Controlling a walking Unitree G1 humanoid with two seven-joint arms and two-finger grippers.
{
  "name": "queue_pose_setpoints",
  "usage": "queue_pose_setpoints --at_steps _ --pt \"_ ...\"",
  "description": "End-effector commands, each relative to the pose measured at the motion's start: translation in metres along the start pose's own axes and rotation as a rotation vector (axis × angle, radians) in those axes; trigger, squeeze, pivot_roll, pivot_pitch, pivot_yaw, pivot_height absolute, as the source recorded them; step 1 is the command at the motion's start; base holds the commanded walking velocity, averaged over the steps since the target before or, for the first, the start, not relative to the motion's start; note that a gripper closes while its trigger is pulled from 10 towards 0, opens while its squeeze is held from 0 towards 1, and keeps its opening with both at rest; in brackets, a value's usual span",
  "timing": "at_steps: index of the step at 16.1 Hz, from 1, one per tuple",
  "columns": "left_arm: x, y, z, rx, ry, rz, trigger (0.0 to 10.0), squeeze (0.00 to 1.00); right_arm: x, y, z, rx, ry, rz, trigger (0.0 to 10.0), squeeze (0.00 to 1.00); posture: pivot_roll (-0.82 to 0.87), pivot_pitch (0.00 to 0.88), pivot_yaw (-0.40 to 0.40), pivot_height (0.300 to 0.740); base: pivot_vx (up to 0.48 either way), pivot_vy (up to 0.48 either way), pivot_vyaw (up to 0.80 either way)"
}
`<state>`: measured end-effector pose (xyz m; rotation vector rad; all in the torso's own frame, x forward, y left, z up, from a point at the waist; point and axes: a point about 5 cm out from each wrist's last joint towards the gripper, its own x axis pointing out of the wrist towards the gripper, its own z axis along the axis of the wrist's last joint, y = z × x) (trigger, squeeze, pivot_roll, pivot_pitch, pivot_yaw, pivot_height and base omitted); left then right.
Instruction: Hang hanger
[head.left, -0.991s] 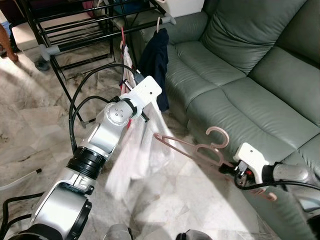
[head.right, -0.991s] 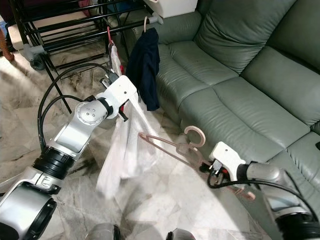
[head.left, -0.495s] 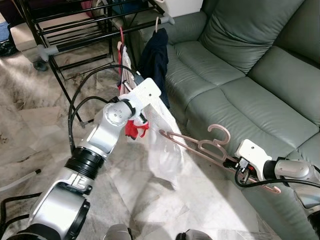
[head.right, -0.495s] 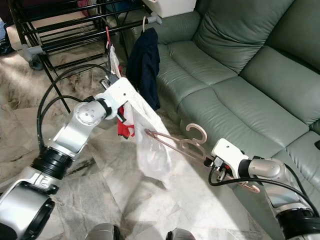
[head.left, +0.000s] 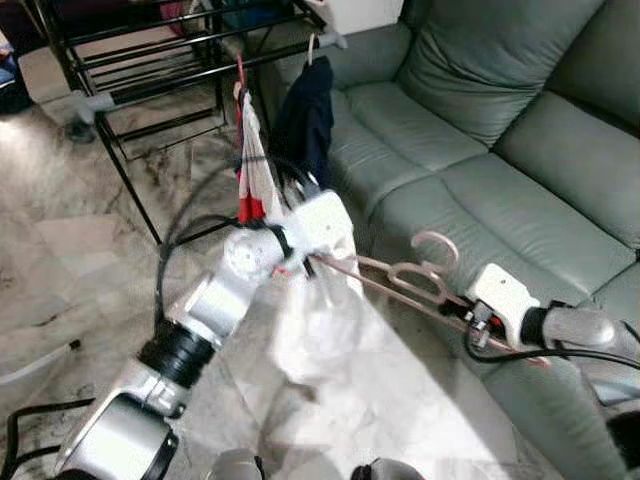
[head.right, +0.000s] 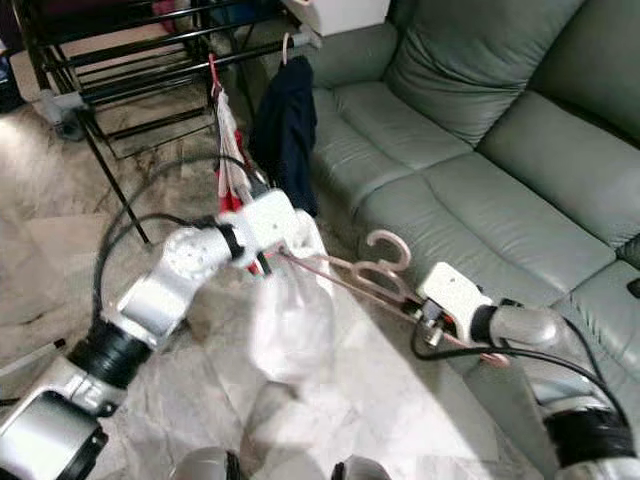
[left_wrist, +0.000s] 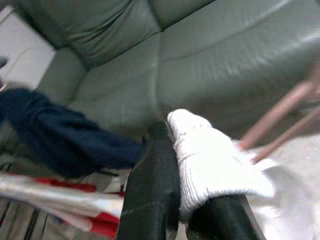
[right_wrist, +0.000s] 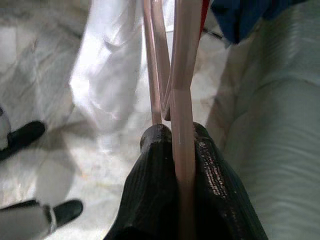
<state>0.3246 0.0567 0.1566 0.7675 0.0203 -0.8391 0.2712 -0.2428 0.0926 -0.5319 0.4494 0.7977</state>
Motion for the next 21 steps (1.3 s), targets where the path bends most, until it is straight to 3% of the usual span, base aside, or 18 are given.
queue_pose_setpoints --at_steps 1,5,6,7,10,14,17,20,21 --pt "-0.002 -0.001 0.013 0.030 -0.058 -0.013 10.0 0.00 -0.002 -0.009 0.009 -0.009 -0.046 -0.047 10.0 0.00 0.00 0.048 -0.010 0.740 0.000 0.000 0.00" --pt "-0.005 -0.004 0.013 -0.002 -0.040 -0.049 10.0 0.00 0.006 -0.007 0.010 -0.029 -0.051 -0.056 10.0 0.00 0.01 0.048 -0.014 0.740 0.000 0.000 0.00" --pt "-0.005 0.003 0.002 0.034 0.026 -0.003 10.0 0.00 0.005 -0.002 0.009 -0.022 -0.038 -0.005 10.0 0.00 0.01 0.046 -0.013 0.740 0.000 0.000 0.00" --pt "-0.006 0.006 -0.006 0.075 0.063 0.009 10.0 0.00 0.001 0.002 0.004 -0.010 0.002 0.046 10.0 0.00 0.01 0.046 -0.013 0.740 0.000 0.000 0.00" --pt "-0.008 0.012 -0.010 0.037 0.101 0.033 10.0 0.00 -0.012 -0.006 -0.027 -0.051 0.218 0.028 10.0 0.00 0.00 0.047 -0.011 0.740 0.000 0.000 0.00" --pt "-0.007 0.009 -0.008 0.023 0.091 0.021 10.0 0.00 -0.005 -0.014 -0.019 -0.026 0.175 -0.045 10.0 0.00 0.00 0.048 -0.013 0.740 0.000 0.000 0.00" --pt "-0.004 0.007 0.012 -0.109 0.010 0.023 10.0 0.00 0.013 0.003 -0.019 0.024 0.142 0.030 10.0 0.00 0.00 0.048 -0.015 0.740 0.000 0.000 0.00" --pt "-0.006 0.009 0.050 -0.260 -0.148 0.004 10.0 0.00 0.032 0.017 -0.028 0.211 0.112 0.030 10.0 0.00 0.01 0.046 -0.020 0.740 0.000 0.000 0.00" --pt "-0.010 0.010 0.069 -0.329 -0.231 -0.028 10.0 0.00 0.038 0.014 -0.040 0.317 0.140 -0.069 10.0 0.00 0.01 0.046 -0.021 0.740 0.000 0.000 0.00"
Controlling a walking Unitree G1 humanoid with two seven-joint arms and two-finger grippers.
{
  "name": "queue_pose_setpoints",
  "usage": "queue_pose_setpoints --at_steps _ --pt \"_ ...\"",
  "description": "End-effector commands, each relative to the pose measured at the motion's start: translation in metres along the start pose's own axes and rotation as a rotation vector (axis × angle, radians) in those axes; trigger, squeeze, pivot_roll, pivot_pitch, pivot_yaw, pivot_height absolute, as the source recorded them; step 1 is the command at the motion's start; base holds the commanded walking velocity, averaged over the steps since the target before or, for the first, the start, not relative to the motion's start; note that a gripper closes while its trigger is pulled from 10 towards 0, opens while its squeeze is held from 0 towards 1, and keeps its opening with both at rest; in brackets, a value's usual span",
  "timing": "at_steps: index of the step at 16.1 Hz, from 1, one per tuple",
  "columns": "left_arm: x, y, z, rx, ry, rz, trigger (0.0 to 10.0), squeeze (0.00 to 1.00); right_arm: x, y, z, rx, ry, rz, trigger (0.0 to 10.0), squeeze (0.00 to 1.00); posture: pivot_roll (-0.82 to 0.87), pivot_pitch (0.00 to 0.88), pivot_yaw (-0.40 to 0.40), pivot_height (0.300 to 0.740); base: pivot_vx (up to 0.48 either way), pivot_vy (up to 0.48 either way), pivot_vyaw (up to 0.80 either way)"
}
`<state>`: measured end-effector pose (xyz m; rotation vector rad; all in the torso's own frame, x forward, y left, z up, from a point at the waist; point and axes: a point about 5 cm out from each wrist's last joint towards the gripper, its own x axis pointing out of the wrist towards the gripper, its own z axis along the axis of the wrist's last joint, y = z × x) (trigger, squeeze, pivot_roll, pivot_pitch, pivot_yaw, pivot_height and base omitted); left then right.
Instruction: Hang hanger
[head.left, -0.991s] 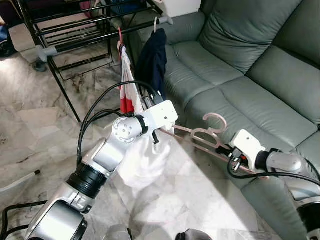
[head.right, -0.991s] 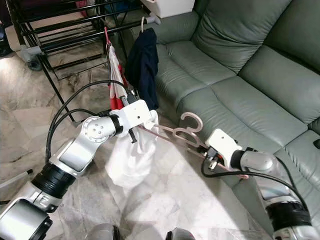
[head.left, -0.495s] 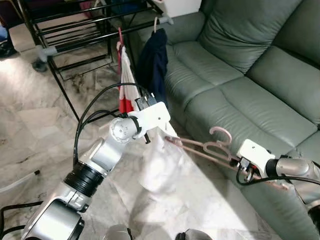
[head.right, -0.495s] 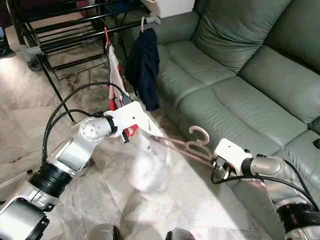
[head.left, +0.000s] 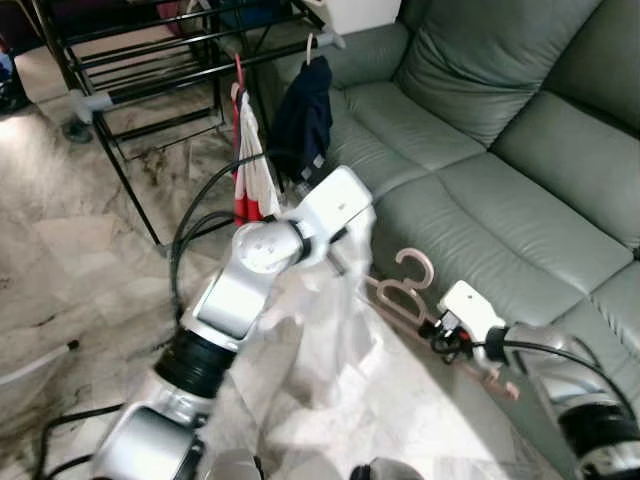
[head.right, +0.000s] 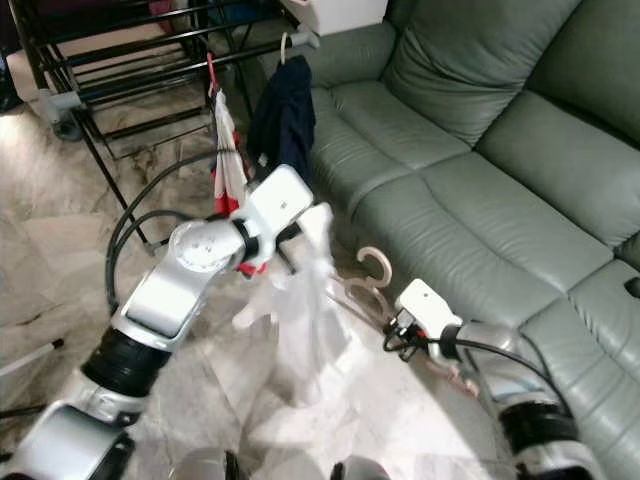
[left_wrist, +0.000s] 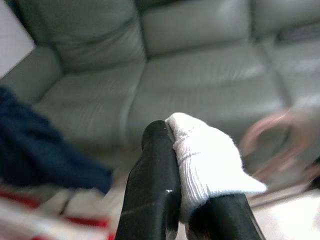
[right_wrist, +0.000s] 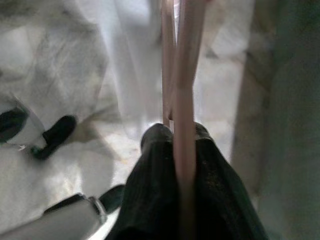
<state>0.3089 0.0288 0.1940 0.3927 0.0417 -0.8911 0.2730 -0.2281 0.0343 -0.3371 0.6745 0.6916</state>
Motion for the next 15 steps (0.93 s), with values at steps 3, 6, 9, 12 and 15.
queue_pose_setpoints --at_steps 3,6,9,12,15 --pt "-0.011 -0.013 0.049 -0.049 -0.208 -0.144 10.0 0.00 -0.004 -0.039 -0.011 0.422 -0.058 -0.381 10.0 0.00 0.02 0.046 -0.026 0.740 0.000 0.000 0.00" --pt "-0.019 -0.035 0.044 -0.038 -0.219 -0.289 10.0 0.00 -0.030 -0.079 0.006 0.702 -0.267 -0.715 10.0 0.00 0.02 0.045 -0.025 0.740 0.000 0.000 0.00" --pt "-0.014 -0.037 0.006 -0.047 -0.074 -0.262 10.0 0.00 -0.046 -0.103 0.049 0.896 -0.599 -0.758 10.0 0.00 0.02 0.032 -0.022 0.740 0.000 0.000 0.00" --pt "-0.004 -0.037 -0.053 -0.096 0.102 -0.163 10.0 0.00 -0.045 -0.099 0.124 0.957 -0.948 -0.532 10.0 0.00 0.01 0.020 -0.020 0.740 0.000 0.000 0.00" --pt "-0.001 -0.041 -0.084 -0.164 0.189 -0.104 10.0 0.00 -0.049 -0.079 0.186 0.917 -1.157 -0.275 10.0 0.00 0.00 0.014 -0.028 0.740 0.000 0.000 0.00"
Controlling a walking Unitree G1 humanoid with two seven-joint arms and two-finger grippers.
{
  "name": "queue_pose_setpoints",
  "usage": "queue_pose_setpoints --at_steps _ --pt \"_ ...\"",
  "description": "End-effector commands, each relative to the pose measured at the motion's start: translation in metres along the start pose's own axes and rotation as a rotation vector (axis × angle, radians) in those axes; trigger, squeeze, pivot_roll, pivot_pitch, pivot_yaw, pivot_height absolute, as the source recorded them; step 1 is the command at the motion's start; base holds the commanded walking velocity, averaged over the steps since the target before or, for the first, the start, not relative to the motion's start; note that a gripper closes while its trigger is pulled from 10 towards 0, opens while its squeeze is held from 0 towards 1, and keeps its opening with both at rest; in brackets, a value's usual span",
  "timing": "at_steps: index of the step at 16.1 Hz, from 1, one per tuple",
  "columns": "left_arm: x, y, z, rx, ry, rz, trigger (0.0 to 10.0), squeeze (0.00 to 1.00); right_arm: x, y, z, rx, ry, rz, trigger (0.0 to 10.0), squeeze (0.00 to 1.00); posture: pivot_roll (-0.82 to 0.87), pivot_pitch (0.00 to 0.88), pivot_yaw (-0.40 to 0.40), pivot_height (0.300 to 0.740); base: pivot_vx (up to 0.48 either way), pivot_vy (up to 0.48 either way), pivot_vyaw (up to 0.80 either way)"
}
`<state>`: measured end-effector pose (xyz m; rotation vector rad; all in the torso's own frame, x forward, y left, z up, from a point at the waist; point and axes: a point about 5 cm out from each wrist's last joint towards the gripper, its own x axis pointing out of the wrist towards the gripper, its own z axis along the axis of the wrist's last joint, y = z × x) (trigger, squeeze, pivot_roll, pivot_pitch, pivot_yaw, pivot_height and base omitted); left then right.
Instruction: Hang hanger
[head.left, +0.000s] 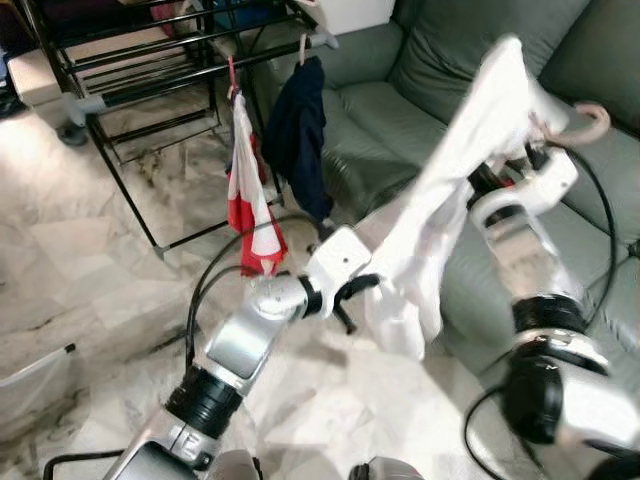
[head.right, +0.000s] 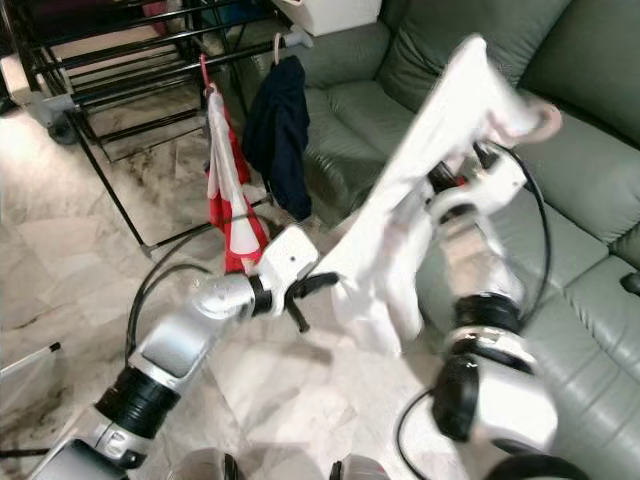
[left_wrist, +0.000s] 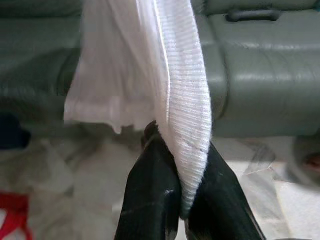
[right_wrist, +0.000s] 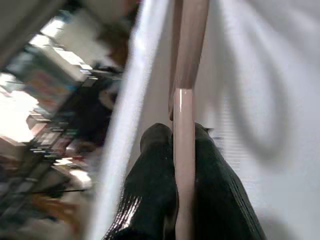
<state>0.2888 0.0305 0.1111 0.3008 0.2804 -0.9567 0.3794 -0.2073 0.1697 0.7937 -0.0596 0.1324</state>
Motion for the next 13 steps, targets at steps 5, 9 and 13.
queue_pose_setpoints --at_steps 5,9,13 --pt "0.000 0.008 -0.038 -0.008 0.122 0.106 10.0 0.60 0.008 0.064 0.036 -0.514 -0.128 0.257 10.0 0.00 -0.02 0.014 -0.048 0.740 0.000 0.000 0.00" --pt "0.002 0.009 -0.042 0.007 0.131 0.106 10.0 1.00 -0.009 0.065 0.008 -0.693 -0.046 0.360 10.0 0.00 -0.02 0.010 -0.045 0.740 0.000 0.000 0.00" --pt "-0.011 0.020 -0.040 0.171 0.113 0.127 10.0 1.00 -0.033 0.027 -0.018 -0.861 0.062 0.318 10.0 0.00 -0.02 0.011 -0.033 0.740 0.000 0.000 0.00"
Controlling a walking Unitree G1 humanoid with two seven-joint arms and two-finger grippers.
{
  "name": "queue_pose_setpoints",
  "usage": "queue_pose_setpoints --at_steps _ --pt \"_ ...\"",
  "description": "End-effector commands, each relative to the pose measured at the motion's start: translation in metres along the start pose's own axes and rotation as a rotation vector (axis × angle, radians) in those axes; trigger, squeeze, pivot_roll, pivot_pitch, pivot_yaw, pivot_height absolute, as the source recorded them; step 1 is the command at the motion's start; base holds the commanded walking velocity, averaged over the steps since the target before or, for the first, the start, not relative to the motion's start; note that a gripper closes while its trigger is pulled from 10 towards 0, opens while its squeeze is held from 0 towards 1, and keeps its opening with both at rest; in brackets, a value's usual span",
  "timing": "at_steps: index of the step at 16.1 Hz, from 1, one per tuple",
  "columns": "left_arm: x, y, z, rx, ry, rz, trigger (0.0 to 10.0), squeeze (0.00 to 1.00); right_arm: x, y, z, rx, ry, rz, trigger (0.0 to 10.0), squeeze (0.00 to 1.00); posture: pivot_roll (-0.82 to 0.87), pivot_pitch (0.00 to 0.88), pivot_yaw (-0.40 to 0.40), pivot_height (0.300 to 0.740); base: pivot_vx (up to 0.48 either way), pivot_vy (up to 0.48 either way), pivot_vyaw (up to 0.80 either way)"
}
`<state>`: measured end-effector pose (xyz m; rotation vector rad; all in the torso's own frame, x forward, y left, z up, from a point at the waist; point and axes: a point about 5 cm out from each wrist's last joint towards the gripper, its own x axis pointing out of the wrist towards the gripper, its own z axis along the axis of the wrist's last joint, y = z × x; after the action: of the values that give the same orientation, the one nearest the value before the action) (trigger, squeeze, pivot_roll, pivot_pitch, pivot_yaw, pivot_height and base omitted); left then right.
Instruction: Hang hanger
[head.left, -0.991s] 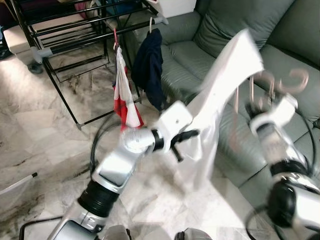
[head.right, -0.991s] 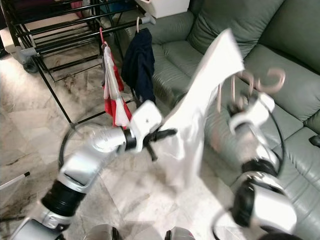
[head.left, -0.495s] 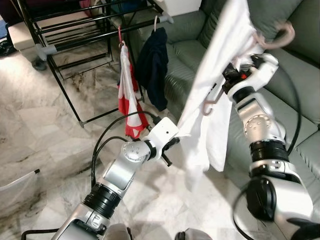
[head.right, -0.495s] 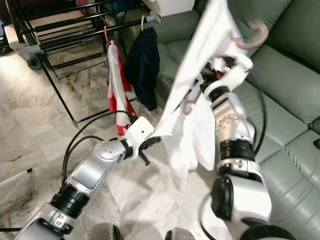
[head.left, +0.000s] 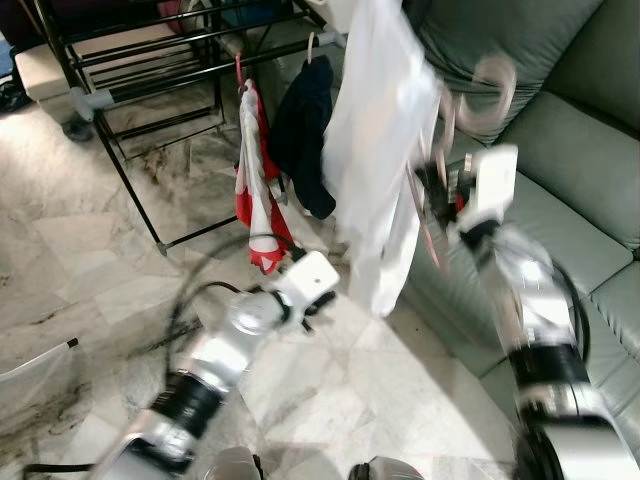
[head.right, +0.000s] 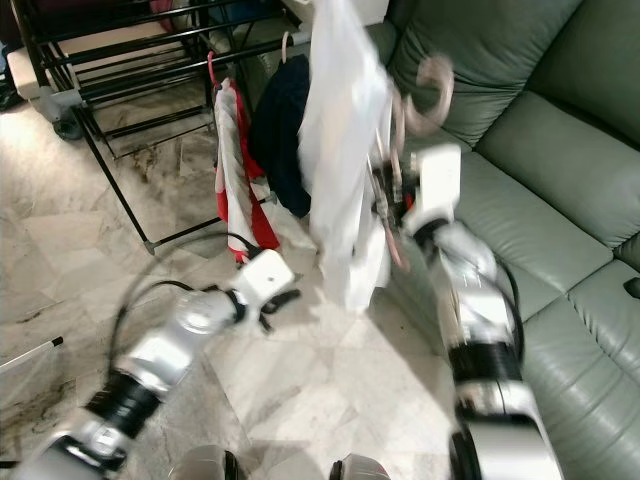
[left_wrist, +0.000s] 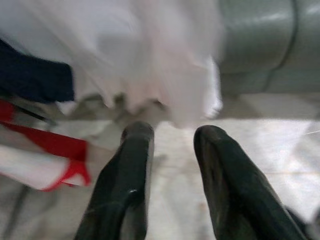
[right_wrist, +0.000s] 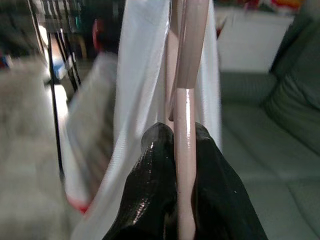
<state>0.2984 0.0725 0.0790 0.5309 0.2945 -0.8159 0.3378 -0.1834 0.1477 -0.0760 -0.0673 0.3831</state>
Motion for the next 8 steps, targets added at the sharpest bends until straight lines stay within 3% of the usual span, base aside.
queue_pose_setpoints --at_steps 1,3,4,6,8 --pt "-0.008 0.008 0.003 0.039 -0.059 0.063 10.0 1.00 -0.004 0.003 0.005 -0.076 -0.048 0.041 10.0 0.00 -0.01 0.014 -0.028 0.740 0.000 0.000 0.00" --pt "-0.020 0.027 -0.001 0.087 -0.092 0.199 10.0 1.00 -0.012 0.008 -0.008 -0.129 -0.043 0.068 10.0 0.00 -0.01 0.016 -0.025 0.740 0.000 0.000 0.00" --pt "-0.029 0.038 -0.001 0.102 -0.152 0.267 10.0 1.00 -0.018 0.009 -0.021 -0.234 0.028 0.082 10.0 0.00 -0.01 0.017 -0.027 0.740 0.000 0.000 0.00" --pt "-0.038 0.049 0.000 0.070 -0.201 0.259 10.0 1.00 -0.029 0.007 -0.036 -0.144 0.099 0.162 10.0 0.00 0.01 0.016 -0.033 0.740 0.000 0.000 0.00" --pt "-0.047 0.051 0.001 0.083 -0.258 0.186 10.0 1.00 -0.040 0.004 -0.043 -0.142 0.144 0.251 10.0 0.00 0.01 0.013 -0.035 0.740 0.000 0.000 0.00"
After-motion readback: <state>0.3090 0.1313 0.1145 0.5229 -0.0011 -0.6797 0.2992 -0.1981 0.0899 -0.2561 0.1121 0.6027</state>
